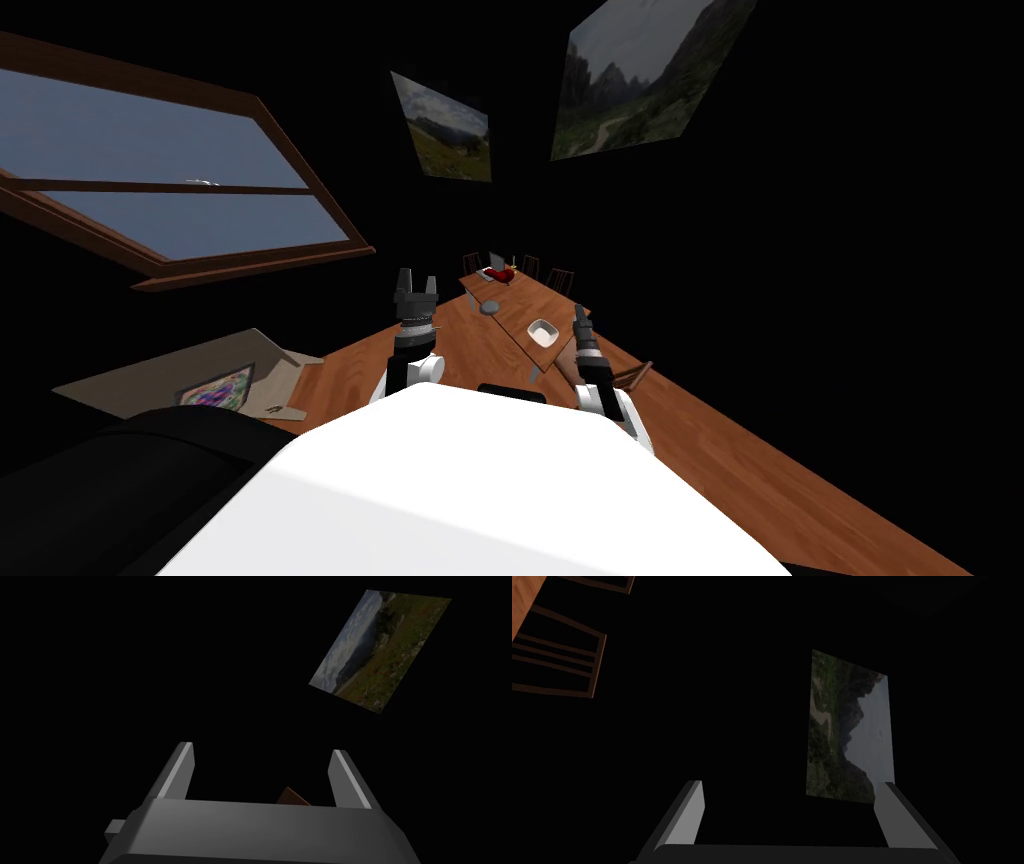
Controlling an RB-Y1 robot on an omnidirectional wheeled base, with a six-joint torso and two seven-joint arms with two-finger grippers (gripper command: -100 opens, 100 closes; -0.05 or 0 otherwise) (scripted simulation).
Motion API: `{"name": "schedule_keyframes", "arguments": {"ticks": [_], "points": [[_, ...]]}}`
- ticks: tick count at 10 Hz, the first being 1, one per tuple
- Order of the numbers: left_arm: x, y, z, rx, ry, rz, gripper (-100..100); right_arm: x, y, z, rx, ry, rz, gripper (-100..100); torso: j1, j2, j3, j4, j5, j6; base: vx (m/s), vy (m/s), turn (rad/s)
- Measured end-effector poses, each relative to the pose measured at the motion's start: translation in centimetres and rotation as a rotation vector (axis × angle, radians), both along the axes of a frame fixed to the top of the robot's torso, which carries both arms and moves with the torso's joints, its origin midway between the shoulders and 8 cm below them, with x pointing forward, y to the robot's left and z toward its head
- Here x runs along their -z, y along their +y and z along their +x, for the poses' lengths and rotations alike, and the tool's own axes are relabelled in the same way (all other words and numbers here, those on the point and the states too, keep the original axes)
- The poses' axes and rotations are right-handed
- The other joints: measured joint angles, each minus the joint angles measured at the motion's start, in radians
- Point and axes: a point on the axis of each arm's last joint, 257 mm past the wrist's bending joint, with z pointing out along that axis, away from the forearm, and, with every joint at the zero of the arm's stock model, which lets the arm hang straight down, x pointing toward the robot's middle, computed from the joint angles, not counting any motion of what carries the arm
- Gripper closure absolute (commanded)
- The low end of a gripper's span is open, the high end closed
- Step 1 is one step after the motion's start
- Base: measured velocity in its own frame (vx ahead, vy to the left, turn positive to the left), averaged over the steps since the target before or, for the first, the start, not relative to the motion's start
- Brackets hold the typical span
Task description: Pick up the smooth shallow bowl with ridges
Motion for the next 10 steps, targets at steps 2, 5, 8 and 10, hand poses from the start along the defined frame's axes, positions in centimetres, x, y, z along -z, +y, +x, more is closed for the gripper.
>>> {"name": "schedule_keyframes", "arguments": {"ticks": [2,5,8,10], "points": [[0.0,0.0,0.0,0.000,0.000,0.000,0,2.6,0.7,1.1,-0.008,0.073,-0.062,-100,-0.001,-0.001,0.000,0.000,0.000,0.001,0.010,0.052,0.082],[0.0,0.0,0.0,0.000,0.000,0.000,0,7.4,1.7,1.9,-0.018,0.194,-0.156,-100,-0.001,-0.001,-0.001,0.000,0.000,0.001,0.027,0.063,0.121],[0.0,0.0,0.0,0.000,0.000,0.000,0,12.2,2.3,2.2,-0.026,0.301,-0.251,-100,-0.002,-0.001,-0.001,0.000,0.000,0.000,0.020,0.039,0.101],[0.0,0.0,0.0,0.000,0.000,0.000,0,14.5,2.7,2.2,-0.030,0.358,-0.308,-100,-0.002,-0.001,-0.001,0.000,0.000,0.000,0.021,0.033,0.106]]}}
